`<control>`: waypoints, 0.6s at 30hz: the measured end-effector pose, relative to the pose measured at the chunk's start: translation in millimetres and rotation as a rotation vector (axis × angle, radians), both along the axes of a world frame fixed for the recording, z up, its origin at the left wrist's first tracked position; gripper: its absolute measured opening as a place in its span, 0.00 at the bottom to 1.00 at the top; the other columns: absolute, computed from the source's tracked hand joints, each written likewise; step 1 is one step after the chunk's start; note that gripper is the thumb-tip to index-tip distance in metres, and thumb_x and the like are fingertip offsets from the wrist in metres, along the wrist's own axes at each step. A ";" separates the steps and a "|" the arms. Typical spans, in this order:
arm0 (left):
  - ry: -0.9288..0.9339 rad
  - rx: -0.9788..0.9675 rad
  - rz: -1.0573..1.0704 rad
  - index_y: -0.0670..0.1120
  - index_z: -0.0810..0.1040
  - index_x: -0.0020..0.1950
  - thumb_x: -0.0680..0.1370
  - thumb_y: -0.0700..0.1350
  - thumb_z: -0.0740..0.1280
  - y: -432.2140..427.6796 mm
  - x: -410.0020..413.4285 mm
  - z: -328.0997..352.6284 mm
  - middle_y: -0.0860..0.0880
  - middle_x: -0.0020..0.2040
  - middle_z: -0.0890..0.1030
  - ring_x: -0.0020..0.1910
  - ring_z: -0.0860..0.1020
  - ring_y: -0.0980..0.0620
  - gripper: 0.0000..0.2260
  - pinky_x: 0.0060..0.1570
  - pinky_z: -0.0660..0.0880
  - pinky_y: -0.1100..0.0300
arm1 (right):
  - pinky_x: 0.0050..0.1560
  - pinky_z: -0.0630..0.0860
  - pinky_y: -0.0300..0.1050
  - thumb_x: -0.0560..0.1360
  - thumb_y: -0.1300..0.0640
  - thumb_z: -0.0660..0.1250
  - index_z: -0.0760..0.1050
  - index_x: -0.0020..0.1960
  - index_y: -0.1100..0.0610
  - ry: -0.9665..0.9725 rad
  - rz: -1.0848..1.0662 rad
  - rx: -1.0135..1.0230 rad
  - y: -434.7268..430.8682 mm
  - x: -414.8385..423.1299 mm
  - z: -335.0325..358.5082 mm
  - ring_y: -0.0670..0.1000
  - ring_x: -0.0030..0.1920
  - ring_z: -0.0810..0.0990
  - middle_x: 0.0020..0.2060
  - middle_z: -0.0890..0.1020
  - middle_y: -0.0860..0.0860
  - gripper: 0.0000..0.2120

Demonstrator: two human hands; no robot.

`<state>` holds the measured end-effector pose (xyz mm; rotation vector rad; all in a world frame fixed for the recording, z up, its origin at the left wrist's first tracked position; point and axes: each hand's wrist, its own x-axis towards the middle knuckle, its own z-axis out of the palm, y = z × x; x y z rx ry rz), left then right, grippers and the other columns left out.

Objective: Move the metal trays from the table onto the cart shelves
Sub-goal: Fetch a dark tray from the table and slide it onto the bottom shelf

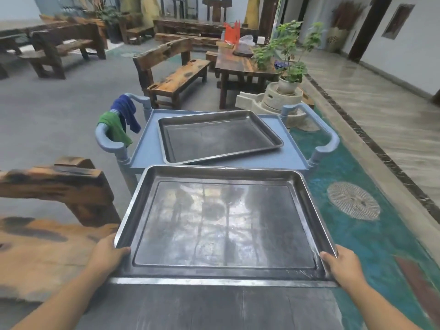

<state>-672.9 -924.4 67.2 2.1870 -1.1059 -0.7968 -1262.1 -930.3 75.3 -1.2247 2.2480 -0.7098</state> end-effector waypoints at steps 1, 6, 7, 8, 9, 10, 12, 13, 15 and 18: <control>0.013 0.026 0.010 0.44 0.79 0.48 0.70 0.35 0.74 5.9 1.4 -7.8 0.46 0.38 0.81 0.35 0.78 0.47 0.10 0.35 0.72 0.57 | 0.33 0.72 0.45 0.70 0.62 0.72 0.76 0.33 0.55 -0.001 0.005 0.027 1.5 1.8 -6.2 0.56 0.31 0.80 0.26 0.81 0.52 0.09; 0.033 0.126 0.036 0.45 0.78 0.44 0.70 0.34 0.75 29.0 9.3 -41.3 0.48 0.35 0.81 0.34 0.78 0.50 0.09 0.34 0.72 0.58 | 0.36 0.73 0.48 0.70 0.63 0.73 0.76 0.32 0.56 -0.002 0.025 0.117 8.5 8.8 -35.0 0.56 0.33 0.80 0.27 0.81 0.54 0.10; 0.027 0.155 0.033 0.44 0.78 0.44 0.70 0.34 0.75 31.8 11.0 -45.3 0.48 0.35 0.81 0.34 0.79 0.49 0.09 0.34 0.73 0.56 | 0.37 0.73 0.49 0.70 0.63 0.73 0.76 0.32 0.56 -0.003 0.028 0.134 9.9 10.4 -39.8 0.57 0.34 0.80 0.28 0.81 0.54 0.10; 0.024 0.181 0.031 0.44 0.78 0.45 0.70 0.35 0.75 34.5 12.7 -49.4 0.46 0.36 0.81 0.35 0.79 0.48 0.09 0.35 0.74 0.55 | 0.36 0.73 0.48 0.70 0.63 0.73 0.76 0.32 0.55 0.001 0.032 0.148 11.3 11.3 -45.2 0.56 0.34 0.80 0.27 0.81 0.54 0.11; 0.016 0.207 0.028 0.44 0.78 0.45 0.70 0.36 0.75 37.5 14.7 -53.3 0.45 0.37 0.82 0.35 0.80 0.46 0.09 0.37 0.75 0.53 | 0.34 0.72 0.46 0.70 0.63 0.73 0.76 0.31 0.55 0.008 0.038 0.161 13.2 12.1 -50.2 0.56 0.33 0.79 0.27 0.81 0.53 0.11; 0.004 0.228 0.025 0.44 0.79 0.45 0.70 0.36 0.75 40.6 16.0 -57.2 0.43 0.38 0.83 0.36 0.80 0.44 0.09 0.40 0.76 0.52 | 0.32 0.71 0.44 0.69 0.64 0.73 0.75 0.31 0.56 0.012 0.043 0.176 15.1 12.8 -54.7 0.55 0.31 0.79 0.26 0.80 0.53 0.11; -0.013 0.249 0.022 0.44 0.79 0.47 0.70 0.36 0.75 47.5 17.1 -65.5 0.42 0.40 0.83 0.40 0.81 0.41 0.09 0.43 0.77 0.50 | 0.26 0.68 0.41 0.69 0.63 0.72 0.75 0.31 0.58 0.025 0.056 0.209 19.7 14.4 -63.3 0.52 0.25 0.78 0.22 0.79 0.53 0.10; -0.017 0.255 0.020 0.43 0.80 0.48 0.70 0.36 0.75 51.3 16.6 -69.0 0.41 0.41 0.83 0.41 0.81 0.41 0.09 0.44 0.77 0.49 | 0.24 0.67 0.40 0.69 0.63 0.72 0.75 0.31 0.59 0.032 0.061 0.223 22.5 14.6 -67.7 0.49 0.23 0.76 0.20 0.78 0.52 0.10; -0.033 0.269 0.010 0.42 0.80 0.49 0.70 0.37 0.75 56.7 14.4 -75.7 0.41 0.42 0.83 0.41 0.81 0.41 0.10 0.42 0.75 0.51 | 0.23 0.66 0.41 0.69 0.63 0.72 0.74 0.30 0.59 0.041 0.064 0.241 25.3 13.2 -76.9 0.46 0.20 0.75 0.18 0.77 0.51 0.11; -0.003 0.297 0.022 0.42 0.80 0.49 0.71 0.36 0.74 62.1 10.8 -84.5 0.44 0.40 0.83 0.39 0.80 0.44 0.09 0.40 0.74 0.52 | 0.25 0.68 0.43 0.70 0.63 0.72 0.75 0.31 0.58 0.038 0.060 0.292 28.2 10.9 -89.0 0.46 0.18 0.75 0.18 0.77 0.51 0.10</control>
